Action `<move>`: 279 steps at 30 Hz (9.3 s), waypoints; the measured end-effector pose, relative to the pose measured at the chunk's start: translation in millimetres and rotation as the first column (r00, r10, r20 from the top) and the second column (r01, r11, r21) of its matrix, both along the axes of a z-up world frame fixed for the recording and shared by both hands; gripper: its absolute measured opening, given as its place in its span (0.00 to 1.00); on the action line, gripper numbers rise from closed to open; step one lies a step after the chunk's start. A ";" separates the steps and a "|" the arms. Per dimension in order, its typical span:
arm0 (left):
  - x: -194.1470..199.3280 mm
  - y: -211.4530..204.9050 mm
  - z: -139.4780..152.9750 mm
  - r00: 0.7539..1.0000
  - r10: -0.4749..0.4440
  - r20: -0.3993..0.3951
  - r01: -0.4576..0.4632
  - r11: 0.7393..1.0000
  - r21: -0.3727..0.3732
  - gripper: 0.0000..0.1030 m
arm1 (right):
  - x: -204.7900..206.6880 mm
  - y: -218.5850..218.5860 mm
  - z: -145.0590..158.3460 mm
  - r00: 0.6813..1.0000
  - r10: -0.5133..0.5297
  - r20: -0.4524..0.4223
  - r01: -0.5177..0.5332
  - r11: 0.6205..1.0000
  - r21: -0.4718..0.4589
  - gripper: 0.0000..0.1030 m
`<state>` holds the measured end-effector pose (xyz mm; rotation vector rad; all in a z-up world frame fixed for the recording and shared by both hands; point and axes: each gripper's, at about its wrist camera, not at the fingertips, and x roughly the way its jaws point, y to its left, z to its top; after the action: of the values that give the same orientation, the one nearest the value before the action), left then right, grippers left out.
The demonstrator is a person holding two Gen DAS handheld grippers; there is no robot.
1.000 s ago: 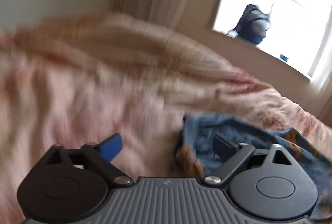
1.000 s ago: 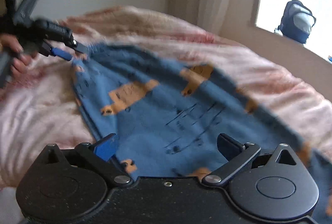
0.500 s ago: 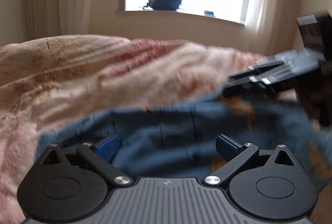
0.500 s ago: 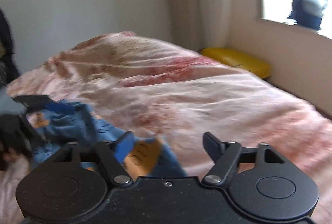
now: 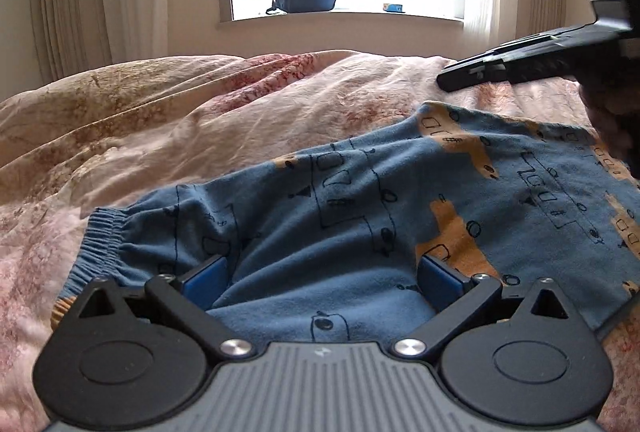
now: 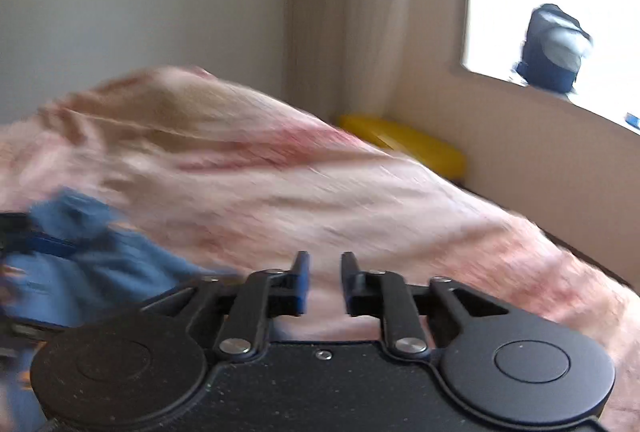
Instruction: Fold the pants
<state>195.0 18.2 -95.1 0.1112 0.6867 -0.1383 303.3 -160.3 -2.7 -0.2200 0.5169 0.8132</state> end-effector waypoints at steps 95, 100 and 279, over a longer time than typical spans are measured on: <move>129.3 -483.9 82.9 0.741 -0.510 -0.437 0.473 0.858 -0.200 0.90 | -223.0 -292.9 -30.5 0.233 -0.928 -0.290 0.952 0.158 0.262 0.22; 127.5 -501.0 85.1 0.708 -0.449 -0.545 0.405 0.891 -0.207 0.77 | -219.6 -271.0 -21.4 0.293 -0.948 -0.123 0.941 0.263 0.211 0.22; 40.8 -59.3 19.0 0.996 0.054 -0.064 -0.054 0.999 0.003 0.97 | -103.0 -78.3 -48.6 0.777 -0.430 0.460 0.592 0.748 -0.300 0.99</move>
<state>235.8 -41.1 -76.1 0.0897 0.7528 -0.0894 200.2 -238.6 -51.4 -0.5985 0.3684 0.0781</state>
